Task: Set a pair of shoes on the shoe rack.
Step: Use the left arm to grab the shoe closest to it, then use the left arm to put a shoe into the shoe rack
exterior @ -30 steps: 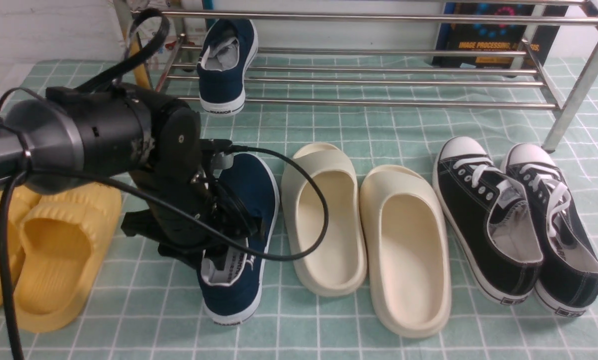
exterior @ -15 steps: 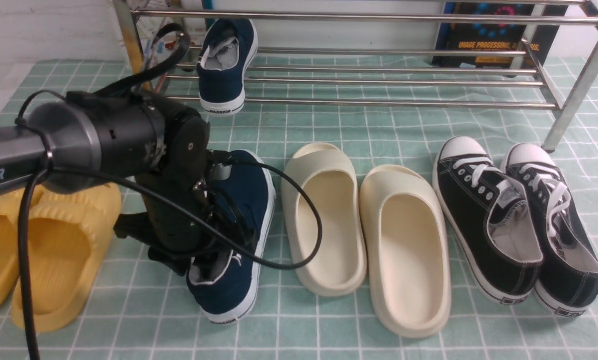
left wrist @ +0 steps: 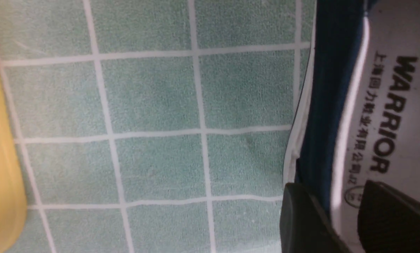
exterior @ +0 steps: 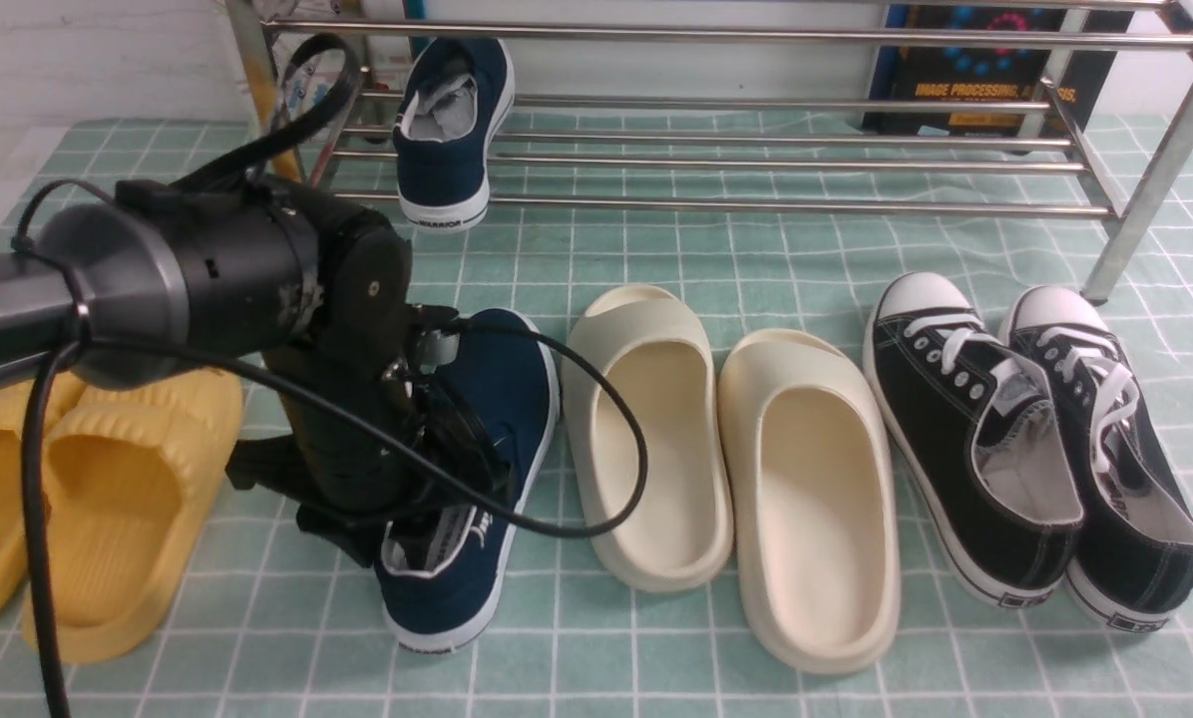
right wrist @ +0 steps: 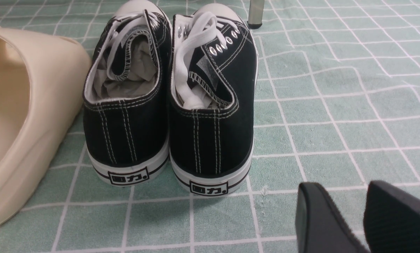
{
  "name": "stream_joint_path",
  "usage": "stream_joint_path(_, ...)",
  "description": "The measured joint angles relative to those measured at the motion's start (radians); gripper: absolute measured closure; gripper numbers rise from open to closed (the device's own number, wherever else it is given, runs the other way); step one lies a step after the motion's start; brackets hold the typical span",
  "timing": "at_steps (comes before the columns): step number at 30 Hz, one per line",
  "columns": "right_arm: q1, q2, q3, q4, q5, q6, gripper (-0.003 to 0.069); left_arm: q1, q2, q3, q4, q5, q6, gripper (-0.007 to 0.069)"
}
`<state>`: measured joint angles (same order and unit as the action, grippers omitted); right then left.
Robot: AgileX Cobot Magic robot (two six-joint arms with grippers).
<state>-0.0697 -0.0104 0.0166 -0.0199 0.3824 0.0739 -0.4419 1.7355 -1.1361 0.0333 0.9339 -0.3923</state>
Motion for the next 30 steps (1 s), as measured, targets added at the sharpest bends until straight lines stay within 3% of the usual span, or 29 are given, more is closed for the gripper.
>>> stream_joint_path(6,0.0,0.0,0.0,0.0,0.0,0.0,0.0419,0.0,0.032,0.0,0.007,-0.007,0.0,0.0451)
stream_joint_path(13,0.0,0.0,0.0,0.0,0.0,0.0,0.0419,0.0,-0.046,-0.001,0.028,-0.018,-0.001,0.0624)
stream_joint_path(22,0.0,0.0,0.0,0.0,0.0,0.0,0.0419,0.0,-0.096,-0.252,0.0,0.068,-0.026,0.0624)
stream_joint_path(30,0.0,0.0,0.0,0.0,0.0,0.0,0.0419,0.0,0.062,-0.512,-0.003,0.113,-0.051,0.0624)
